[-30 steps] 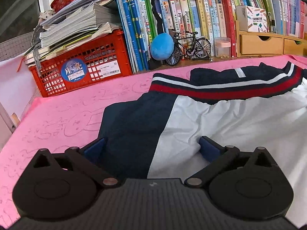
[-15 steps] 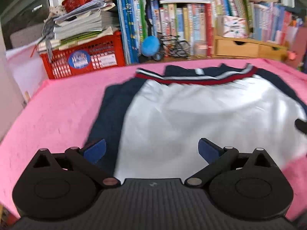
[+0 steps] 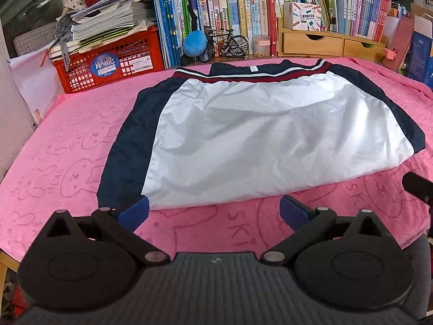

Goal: Fold clothes

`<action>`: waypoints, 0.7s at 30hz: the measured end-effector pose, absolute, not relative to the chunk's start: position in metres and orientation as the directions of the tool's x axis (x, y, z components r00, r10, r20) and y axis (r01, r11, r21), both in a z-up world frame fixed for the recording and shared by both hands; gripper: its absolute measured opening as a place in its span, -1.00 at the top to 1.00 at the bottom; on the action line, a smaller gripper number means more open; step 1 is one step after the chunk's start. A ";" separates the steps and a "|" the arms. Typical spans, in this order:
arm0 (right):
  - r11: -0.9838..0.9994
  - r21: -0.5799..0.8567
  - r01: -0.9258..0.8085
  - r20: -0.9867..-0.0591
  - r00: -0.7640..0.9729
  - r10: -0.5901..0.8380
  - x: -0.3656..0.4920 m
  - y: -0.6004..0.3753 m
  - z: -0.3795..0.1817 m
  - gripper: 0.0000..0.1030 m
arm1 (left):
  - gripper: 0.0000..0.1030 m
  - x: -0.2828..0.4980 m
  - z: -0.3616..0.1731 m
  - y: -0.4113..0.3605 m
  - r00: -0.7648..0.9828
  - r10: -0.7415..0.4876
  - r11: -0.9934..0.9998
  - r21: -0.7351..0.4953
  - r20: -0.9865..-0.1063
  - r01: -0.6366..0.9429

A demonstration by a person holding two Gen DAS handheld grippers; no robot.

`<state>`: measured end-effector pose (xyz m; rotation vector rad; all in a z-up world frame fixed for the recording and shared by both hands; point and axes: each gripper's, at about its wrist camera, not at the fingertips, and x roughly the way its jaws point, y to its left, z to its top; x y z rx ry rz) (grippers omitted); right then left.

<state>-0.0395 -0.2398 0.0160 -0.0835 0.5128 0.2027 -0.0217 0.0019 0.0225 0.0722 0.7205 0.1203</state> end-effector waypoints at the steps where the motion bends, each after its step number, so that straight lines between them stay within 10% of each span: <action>1: 0.977 -0.030 -0.212 -0.501 0.849 0.169 -0.040 -0.240 0.014 -1.00 | -1.00 -0.022 0.022 0.002 0.745 0.134 0.991 0.106 -0.654 -0.084; 21: 0.978 -0.017 -0.208 -0.549 0.819 0.164 -0.035 -0.243 0.006 -1.00 | -1.00 -0.021 0.012 -0.005 0.733 0.121 0.992 0.109 -0.670 -0.064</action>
